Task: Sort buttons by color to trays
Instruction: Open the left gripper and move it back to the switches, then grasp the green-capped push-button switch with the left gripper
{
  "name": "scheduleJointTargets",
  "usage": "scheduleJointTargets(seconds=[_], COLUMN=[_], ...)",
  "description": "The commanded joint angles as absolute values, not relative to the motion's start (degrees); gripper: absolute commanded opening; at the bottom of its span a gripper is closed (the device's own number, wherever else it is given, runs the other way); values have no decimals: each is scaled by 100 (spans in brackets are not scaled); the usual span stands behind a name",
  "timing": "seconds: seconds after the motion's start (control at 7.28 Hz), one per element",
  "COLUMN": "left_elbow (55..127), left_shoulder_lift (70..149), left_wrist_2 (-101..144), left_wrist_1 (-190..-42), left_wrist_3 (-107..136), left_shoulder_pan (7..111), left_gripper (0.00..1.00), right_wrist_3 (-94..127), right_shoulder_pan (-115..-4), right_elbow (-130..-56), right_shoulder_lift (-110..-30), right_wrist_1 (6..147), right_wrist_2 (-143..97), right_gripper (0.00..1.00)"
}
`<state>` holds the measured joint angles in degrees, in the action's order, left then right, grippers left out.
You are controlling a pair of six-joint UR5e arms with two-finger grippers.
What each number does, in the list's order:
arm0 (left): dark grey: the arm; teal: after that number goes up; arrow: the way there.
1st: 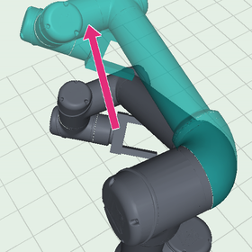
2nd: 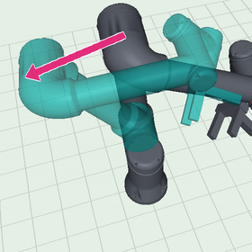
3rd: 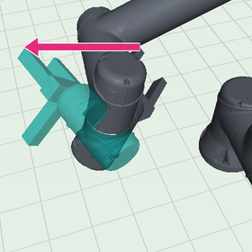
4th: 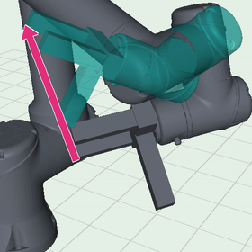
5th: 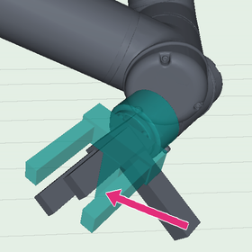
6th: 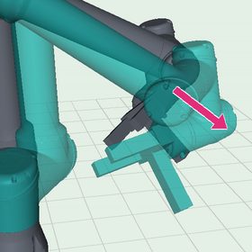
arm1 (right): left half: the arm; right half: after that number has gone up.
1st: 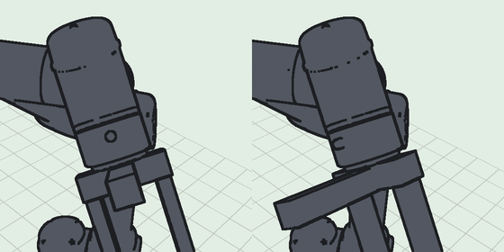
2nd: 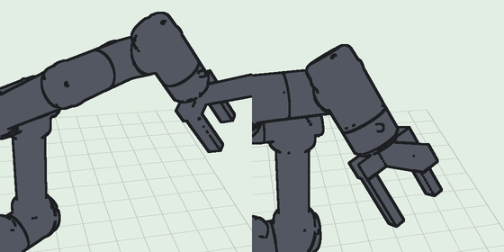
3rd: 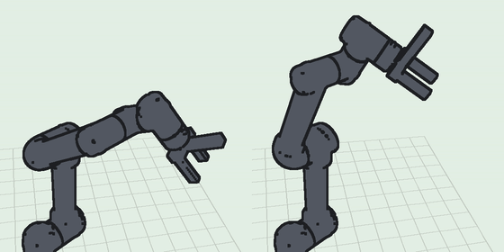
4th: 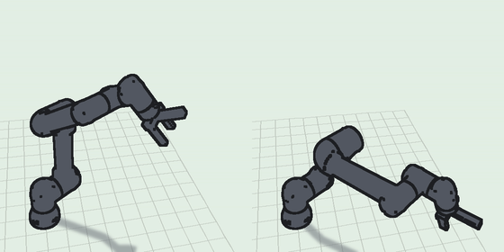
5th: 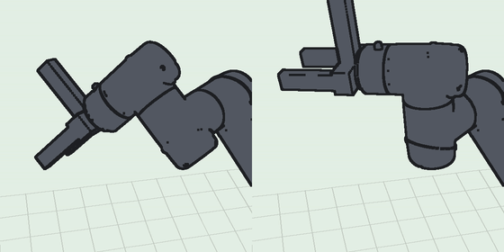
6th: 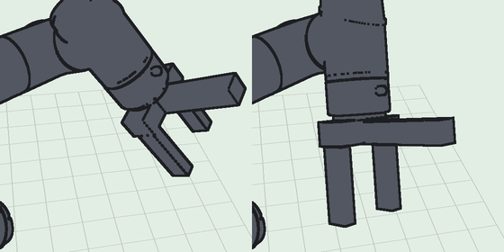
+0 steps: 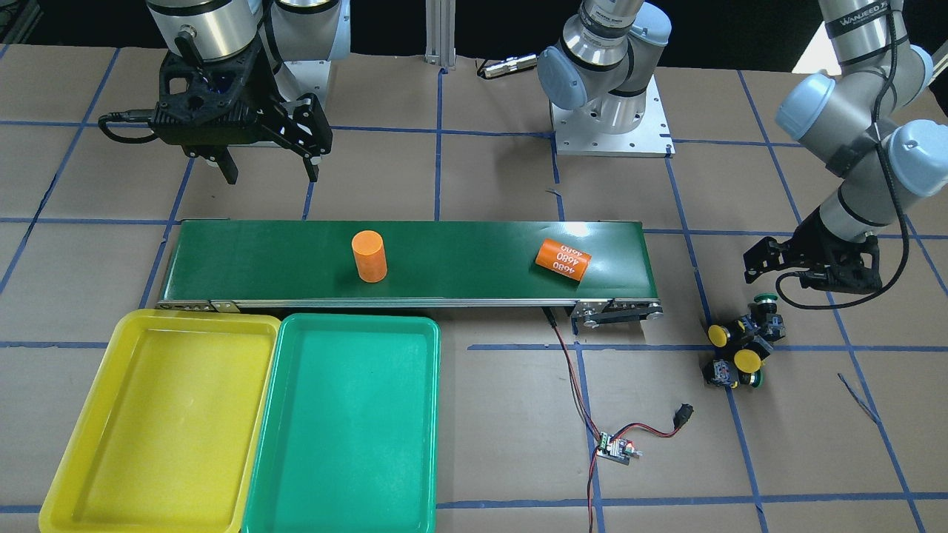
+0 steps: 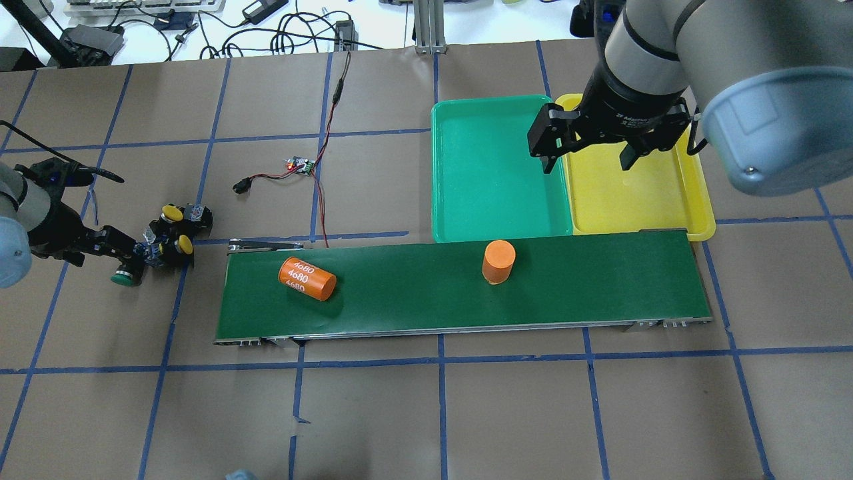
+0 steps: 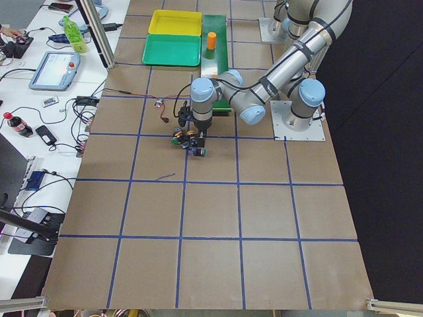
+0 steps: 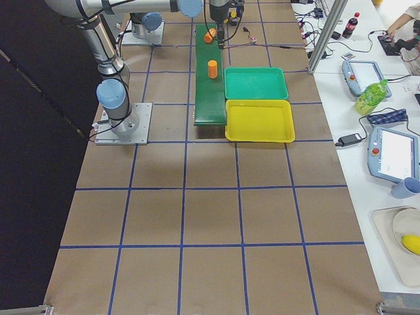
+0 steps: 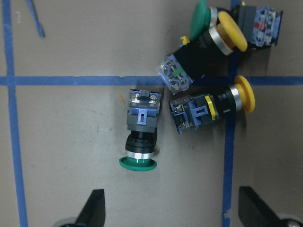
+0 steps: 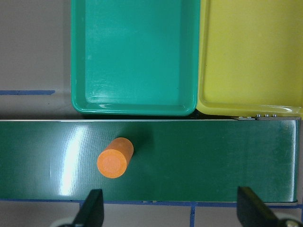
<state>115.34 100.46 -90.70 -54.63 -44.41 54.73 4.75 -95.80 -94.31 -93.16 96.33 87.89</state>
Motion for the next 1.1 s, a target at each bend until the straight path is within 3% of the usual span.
scheduleJointTargets(seconds=[0.0,0.55,0.69,0.96], left_elbow=[11470,11382,11364,11320], left_shoulder_lift=[10256,10748,10871,11073], left_wrist_2=[-8966,-8798,-8798,-8798], left_wrist_1=[-5432,-5344,-5283,-5168], left_wrist_3=[-5220,-6047,-6047,-6021], left_shoulder_pan=[5292,5177,5177,5177], left_gripper=[100,100,87,37], right_wrist_3=[475,475,475,475], right_shoulder_pan=[-9580,-9580,-9580,-9580], right_elbow=[-9431,-9431,-9431,-9431], right_shoulder_lift=[-9316,-9316,-9316,-9316], right_wrist_1=[9633,9633,9633,9633], right_wrist_2=[8789,8789,8789,8789], right_gripper=[100,100,100,100])
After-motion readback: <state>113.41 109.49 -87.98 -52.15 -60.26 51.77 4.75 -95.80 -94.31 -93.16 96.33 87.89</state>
